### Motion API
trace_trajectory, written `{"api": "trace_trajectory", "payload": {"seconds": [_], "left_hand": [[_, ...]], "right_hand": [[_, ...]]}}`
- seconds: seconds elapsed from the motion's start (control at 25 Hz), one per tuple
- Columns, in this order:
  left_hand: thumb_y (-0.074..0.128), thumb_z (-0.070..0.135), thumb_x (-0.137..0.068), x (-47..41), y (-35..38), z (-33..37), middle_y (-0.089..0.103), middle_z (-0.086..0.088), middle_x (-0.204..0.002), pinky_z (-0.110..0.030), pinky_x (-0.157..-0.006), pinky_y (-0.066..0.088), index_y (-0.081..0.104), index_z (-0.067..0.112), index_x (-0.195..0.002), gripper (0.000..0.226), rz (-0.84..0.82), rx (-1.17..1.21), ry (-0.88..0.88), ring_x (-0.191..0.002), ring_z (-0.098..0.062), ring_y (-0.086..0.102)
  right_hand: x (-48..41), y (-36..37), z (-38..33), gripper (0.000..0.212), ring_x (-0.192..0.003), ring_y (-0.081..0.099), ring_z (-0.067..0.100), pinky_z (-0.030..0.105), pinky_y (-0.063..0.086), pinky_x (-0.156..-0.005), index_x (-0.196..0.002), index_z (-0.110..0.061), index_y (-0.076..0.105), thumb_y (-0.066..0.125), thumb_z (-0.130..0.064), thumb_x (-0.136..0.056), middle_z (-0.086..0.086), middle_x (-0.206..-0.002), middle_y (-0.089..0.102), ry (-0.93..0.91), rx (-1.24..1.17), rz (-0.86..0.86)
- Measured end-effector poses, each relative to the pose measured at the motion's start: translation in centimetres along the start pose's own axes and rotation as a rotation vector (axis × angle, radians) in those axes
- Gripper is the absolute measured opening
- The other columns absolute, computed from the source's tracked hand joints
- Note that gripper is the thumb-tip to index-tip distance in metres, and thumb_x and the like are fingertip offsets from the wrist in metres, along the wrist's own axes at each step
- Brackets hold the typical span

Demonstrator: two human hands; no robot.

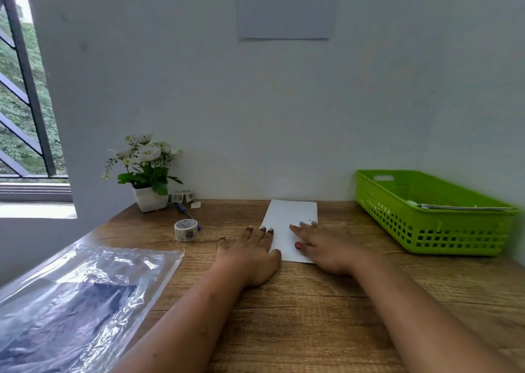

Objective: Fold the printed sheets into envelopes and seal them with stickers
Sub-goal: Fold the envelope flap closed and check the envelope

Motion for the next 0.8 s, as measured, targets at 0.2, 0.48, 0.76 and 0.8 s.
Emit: {"api": "trace_trajectory", "payload": {"seconds": [0.2, 0.48, 0.76, 0.8], "left_hand": [[0.014, 0.048, -0.099, 0.0, 0.0, -0.1, -0.008, 0.005, -0.16, -0.057, -0.114, -0.004, -0.005, 0.032, -0.151, 0.058, 0.032, 0.004, -0.012, -0.147, -0.015, -0.01], [0.042, 0.048, -0.095, -0.1, -1.1, -0.5, 0.026, 0.0, -0.156, -0.056, -0.114, 0.012, 0.016, 0.041, -0.146, 0.057, 0.165, 0.208, -0.018, -0.144, -0.024, 0.022], [0.063, 0.046, -0.084, -0.9, -1.2, -1.0, 0.042, 0.002, -0.145, -0.047, -0.109, 0.032, 0.028, 0.044, -0.134, 0.061, 0.172, 0.426, 0.002, -0.133, -0.025, 0.038], [0.061, 0.046, -0.085, -1.0, -1.2, -1.0, 0.041, 0.003, -0.146, -0.047, -0.111, 0.03, 0.031, 0.045, -0.133, 0.057, 0.166, 0.402, 0.01, -0.134, -0.025, 0.036]], "right_hand": [[0.0, 0.8, -0.7, 0.053, -0.148, 0.001, 0.016, 0.055, -0.003, -0.117, -0.15, -0.038, 0.009, 0.025, -0.049, -0.1, -0.005, -0.161, 0.001, -0.022, -0.089, -0.096], [0.3, -0.4, 0.3, 0.066, -0.144, 0.018, 0.031, 0.037, 0.021, -0.114, -0.15, -0.031, 0.02, 0.045, -0.053, -0.093, 0.004, -0.158, 0.021, 0.123, -0.156, -0.026], [-0.3, -1.0, 1.2, 0.077, -0.126, 0.044, 0.027, 0.042, 0.046, -0.1, -0.136, -0.032, 0.036, 0.08, -0.023, -0.072, 0.006, -0.137, 0.046, 0.225, -0.709, 0.198], [-0.5, -0.7, 1.4, 0.08, -0.124, 0.045, 0.027, 0.041, 0.047, -0.097, -0.134, -0.031, 0.036, 0.081, -0.019, -0.069, 0.006, -0.134, 0.048, 0.251, -0.775, 0.209]]}}
Point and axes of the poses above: each hand's wrist, its own x-axis away from the middle knuckle, its own y-axis out of the palm, z = x × y, the point moved 7 cm from there along -x, towards the middle knuckle
